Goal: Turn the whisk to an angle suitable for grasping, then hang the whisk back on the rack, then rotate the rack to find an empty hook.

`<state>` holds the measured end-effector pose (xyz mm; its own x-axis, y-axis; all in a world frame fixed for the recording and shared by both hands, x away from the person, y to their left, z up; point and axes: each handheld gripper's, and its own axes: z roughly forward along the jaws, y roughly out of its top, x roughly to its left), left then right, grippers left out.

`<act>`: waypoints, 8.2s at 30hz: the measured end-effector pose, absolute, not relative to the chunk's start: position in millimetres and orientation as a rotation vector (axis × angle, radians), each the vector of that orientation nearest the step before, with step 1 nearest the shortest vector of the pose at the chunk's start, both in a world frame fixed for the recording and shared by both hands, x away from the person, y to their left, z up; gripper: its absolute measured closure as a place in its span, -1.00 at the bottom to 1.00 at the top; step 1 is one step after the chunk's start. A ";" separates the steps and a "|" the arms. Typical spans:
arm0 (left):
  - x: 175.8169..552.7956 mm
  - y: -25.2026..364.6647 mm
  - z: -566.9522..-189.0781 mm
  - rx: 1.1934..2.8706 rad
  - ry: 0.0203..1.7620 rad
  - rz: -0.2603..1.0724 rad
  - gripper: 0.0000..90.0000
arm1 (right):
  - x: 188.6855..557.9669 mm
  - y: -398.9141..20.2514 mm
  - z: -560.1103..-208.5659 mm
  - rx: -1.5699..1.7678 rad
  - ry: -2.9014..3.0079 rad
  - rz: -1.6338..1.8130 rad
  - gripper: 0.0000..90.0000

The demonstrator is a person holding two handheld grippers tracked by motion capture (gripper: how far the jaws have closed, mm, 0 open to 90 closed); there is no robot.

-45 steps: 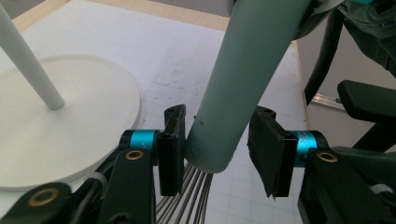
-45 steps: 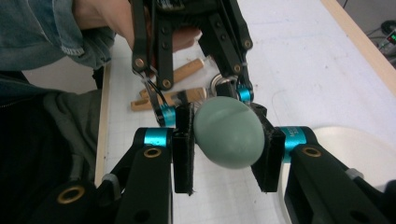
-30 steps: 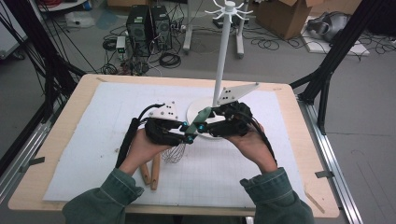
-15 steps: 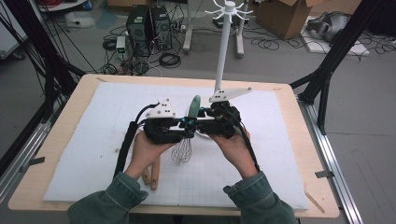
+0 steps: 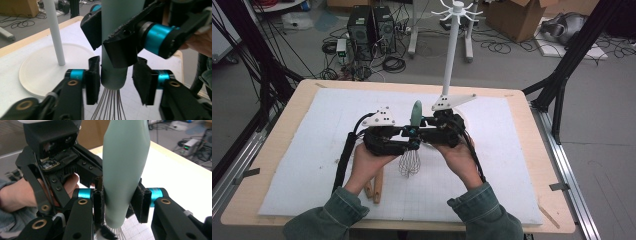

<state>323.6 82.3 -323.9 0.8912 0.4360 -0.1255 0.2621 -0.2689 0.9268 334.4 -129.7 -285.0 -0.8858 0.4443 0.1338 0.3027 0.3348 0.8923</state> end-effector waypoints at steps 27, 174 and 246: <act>294.2 192.0 -337.5 1.866 0.631 0.281 -0.47 | 356.2 -151.6 -261.4 0.500 2.542 1.601 0.49; 290.1 249.1 -360.4 1.854 0.807 0.395 -0.86 | 430.5 -191.3 -150.3 0.833 2.248 1.567 0.36; 288.6 252.5 -355.9 1.848 0.804 0.407 -0.86 | 415.6 -208.1 -98.8 0.772 2.170 1.622 0.99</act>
